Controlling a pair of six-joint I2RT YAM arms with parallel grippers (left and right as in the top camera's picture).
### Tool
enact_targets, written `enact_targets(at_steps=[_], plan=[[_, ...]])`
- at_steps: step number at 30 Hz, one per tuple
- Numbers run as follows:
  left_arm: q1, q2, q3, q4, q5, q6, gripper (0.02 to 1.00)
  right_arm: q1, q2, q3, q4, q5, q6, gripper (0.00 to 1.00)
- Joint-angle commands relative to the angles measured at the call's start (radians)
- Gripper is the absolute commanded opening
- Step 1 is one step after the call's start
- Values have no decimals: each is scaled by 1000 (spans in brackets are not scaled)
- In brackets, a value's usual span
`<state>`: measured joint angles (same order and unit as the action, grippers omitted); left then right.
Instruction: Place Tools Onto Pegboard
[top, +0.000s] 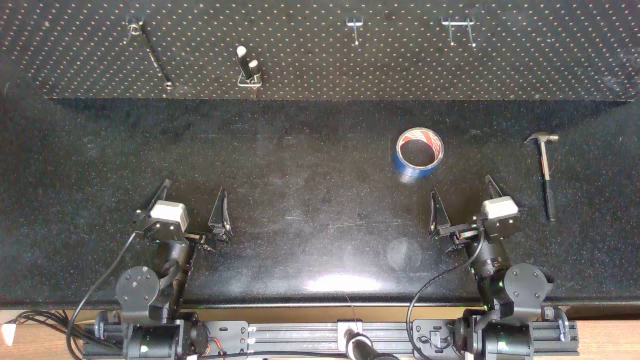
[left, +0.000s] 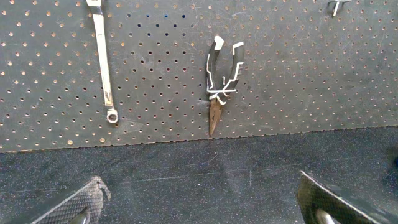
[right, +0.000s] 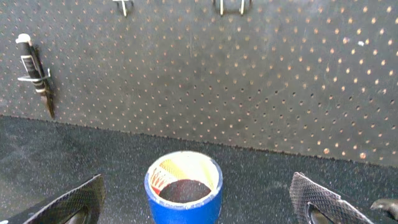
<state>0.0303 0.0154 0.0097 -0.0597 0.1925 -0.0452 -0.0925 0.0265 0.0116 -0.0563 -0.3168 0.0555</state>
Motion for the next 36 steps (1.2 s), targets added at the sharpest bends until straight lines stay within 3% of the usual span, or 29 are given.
enact_targets(at_steps=[1,3,4,5,7,11,13,15,18,20,23,24,25,26,27,29,31,32,33,34,36], plan=[[0,-12,-4,-1,22,17,993,-3,226,268,-254,-10,4,976],[0,-12,-4,-1,22,17,993,-2,488,475,-401,-66,4,976],[0,-12,-4,-1,22,17,993,-2,628,571,-442,-150,4,976],[0,-12,-4,-1,22,17,993,0,779,686,-519,-296,-2,976],[0,-12,-4,-1,22,17,996,43,1062,859,-563,-414,45,976],[0,-12,-4,-1,22,17,993,187,1382,967,-570,-405,-23,982],[0,-12,-4,-1,22,17,993,180,1491,968,-563,-291,-7,982],[0,-12,-4,-1,22,17,996,161,1505,969,-554,-243,-7,982],[0,-12,-4,-1,22,17,993,140,1561,983,-412,-245,23,982],[0,-12,-4,-1,22,17,993,161,1611,1002,-414,-282,31,982],[0,-12,-4,-1,22,17,993,175,1664,1002,-467,-273,31,982],[0,-12,-4,-1,22,17,993,175,1665,1002,-474,-269,31,897],[0,-12,-4,-1,22,17,993,175,1666,1002,-474,-269,31,680],[0,-12,-4,-1,22,17,993,175,1666,1002,-475,-269,31,397],[0,-12,-4,-1,22,17,993,175,1667,1002,-486,-262,31,286],[0,-12,-4,-1,22,17,993,188,1685,1002,-531,-175,38,281],[0,-12,-4,-1,22,17,993,202,1702,1002,-529,-172,38,255],[0,-12,-4,-1,22,17,993,214,1715,1002,-530,-165,38,360],[0,-12,-4,-1,22,17,993,220,1720,1002,-530,-165,38,382],[0,-12,-4,-1,22,17,993,222,1724,1002,-530,-165,38,77],[0,-12,-4,-1,22,17,993,221,1724,1002,-530,-165,43,75]])
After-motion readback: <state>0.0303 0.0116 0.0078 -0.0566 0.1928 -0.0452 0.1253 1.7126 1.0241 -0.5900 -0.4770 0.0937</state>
